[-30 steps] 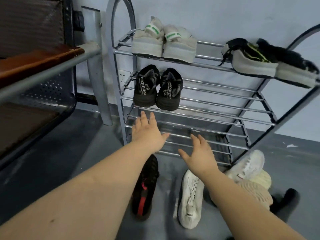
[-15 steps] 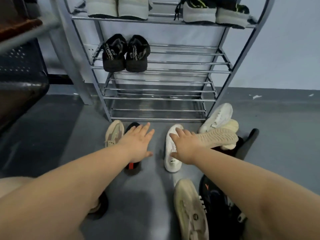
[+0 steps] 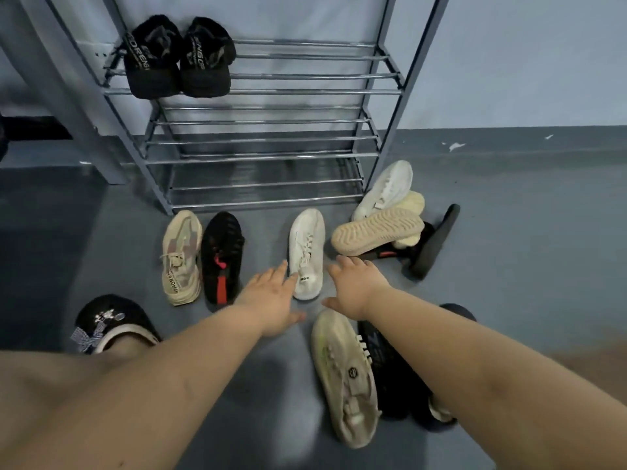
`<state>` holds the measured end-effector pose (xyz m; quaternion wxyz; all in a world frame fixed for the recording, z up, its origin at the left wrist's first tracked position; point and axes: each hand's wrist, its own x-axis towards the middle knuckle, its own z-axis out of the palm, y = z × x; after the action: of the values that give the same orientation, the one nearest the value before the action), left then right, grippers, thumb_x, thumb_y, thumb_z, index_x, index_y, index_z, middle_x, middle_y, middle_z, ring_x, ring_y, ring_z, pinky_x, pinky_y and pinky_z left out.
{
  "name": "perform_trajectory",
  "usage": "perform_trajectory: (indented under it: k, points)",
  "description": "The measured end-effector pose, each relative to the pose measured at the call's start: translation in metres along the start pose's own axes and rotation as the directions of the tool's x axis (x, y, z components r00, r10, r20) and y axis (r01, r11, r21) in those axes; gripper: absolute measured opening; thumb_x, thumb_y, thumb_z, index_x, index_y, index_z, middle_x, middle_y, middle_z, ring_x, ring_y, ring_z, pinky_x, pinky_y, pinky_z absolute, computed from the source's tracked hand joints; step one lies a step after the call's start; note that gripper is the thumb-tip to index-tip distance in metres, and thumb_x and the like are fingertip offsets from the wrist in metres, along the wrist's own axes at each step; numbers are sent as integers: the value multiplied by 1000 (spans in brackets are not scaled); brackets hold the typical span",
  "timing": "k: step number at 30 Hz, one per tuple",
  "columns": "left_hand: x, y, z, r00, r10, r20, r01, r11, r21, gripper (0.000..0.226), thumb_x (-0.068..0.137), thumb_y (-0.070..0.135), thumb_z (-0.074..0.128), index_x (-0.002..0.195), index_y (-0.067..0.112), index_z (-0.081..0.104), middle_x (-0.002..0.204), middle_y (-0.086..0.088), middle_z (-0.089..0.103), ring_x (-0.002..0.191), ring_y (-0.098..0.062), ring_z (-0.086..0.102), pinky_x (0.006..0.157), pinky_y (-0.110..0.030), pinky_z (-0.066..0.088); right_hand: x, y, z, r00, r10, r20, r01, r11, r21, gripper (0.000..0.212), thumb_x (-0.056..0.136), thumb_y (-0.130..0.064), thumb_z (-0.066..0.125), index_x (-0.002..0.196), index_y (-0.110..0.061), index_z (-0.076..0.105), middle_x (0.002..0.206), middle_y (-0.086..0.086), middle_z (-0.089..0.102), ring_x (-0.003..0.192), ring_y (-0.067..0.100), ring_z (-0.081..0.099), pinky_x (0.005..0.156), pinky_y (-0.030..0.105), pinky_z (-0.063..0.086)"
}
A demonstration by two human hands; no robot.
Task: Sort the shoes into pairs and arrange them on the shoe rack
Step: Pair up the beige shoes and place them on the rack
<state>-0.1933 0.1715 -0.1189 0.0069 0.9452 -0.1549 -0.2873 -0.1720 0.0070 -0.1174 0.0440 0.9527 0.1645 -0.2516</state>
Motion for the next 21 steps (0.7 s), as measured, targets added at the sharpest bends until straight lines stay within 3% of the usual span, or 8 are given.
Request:
perform_trajectory:
  k: [4,13,16,21]
  points:
    - [13,27,2,997,75,-36,-76,996,-36,78,93,53,39,152,15,5,160,-9,-7,147,-25,3,118,-37,5,2,20,14,991,129,46,-132,987,94,70,91,-54,45,145,-14,27,150,12,28,137,31,30,111,42,28]
    - [70,18,-16,999,21,-25,-20,1000,16,77,94,50,41,152,15,5,160,-11,-7,147,-28,4,119,-38,6,22,76,39,929,347,128,-370,871,324,76,92,-48,47,151,-17,10,156,12,18,140,32,27,111,43,28]
    - [101,17,-28,999,31,-34,-29,998,60,76,93,50,43,152,15,7,159,-11,-6,147,-29,4,118,-39,8,39,93,36,922,377,93,-387,881,272,81,92,-48,48,152,-19,2,158,14,9,141,33,24,111,44,28]
    - [159,21,-46,996,60,-68,-55,995,79,75,93,49,44,151,15,11,159,-13,-1,146,-30,7,118,-40,10,84,125,2,907,420,5,-413,889,198,76,94,-48,43,152,-16,6,158,14,11,140,35,24,107,47,31]
